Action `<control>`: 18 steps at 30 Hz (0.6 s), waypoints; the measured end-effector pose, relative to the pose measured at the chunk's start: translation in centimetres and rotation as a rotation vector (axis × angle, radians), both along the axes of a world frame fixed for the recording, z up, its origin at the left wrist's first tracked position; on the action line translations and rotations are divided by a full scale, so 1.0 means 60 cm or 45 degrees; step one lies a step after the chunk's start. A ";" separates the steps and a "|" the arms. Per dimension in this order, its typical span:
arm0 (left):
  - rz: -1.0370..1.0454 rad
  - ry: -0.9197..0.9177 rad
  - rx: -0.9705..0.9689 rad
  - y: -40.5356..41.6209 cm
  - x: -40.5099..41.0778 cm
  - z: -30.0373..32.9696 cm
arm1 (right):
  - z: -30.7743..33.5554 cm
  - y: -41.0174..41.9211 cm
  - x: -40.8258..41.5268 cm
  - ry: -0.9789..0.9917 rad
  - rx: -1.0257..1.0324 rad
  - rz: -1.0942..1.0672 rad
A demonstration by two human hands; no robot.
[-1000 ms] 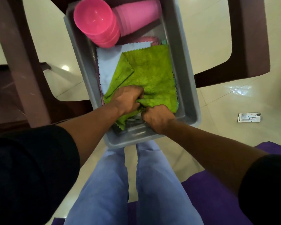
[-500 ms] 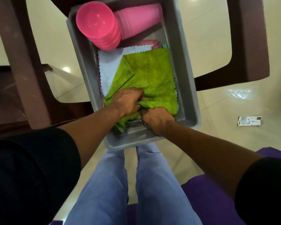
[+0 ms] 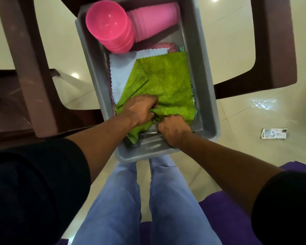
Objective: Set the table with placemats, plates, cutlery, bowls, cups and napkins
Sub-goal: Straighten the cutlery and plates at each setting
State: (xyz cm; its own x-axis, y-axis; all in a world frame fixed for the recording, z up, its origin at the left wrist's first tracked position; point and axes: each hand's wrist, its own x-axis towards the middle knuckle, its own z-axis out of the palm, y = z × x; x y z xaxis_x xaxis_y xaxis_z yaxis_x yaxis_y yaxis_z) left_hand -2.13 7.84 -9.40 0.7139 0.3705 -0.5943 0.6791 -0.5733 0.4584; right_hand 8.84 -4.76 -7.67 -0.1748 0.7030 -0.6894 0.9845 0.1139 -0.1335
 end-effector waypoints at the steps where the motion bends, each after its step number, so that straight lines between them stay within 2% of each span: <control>1: 0.000 0.002 0.002 0.000 0.001 0.000 | -0.001 0.000 0.001 -0.005 0.006 0.003; 13: 0.049 -0.010 -0.014 -0.002 -0.006 -0.003 | -0.002 -0.005 0.009 0.107 0.023 -0.035; 18: 0.140 0.019 -0.055 -0.008 -0.005 -0.011 | 0.010 -0.006 0.014 0.127 -0.058 -0.029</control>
State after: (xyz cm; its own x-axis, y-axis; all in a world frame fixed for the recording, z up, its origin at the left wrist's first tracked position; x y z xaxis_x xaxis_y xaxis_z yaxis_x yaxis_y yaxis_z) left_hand -2.44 7.37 -10.04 0.6612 0.4195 -0.6219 0.7438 -0.4750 0.4703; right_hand 9.65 -5.12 -7.06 -0.2285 0.6761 -0.7005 0.9683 0.0832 -0.2355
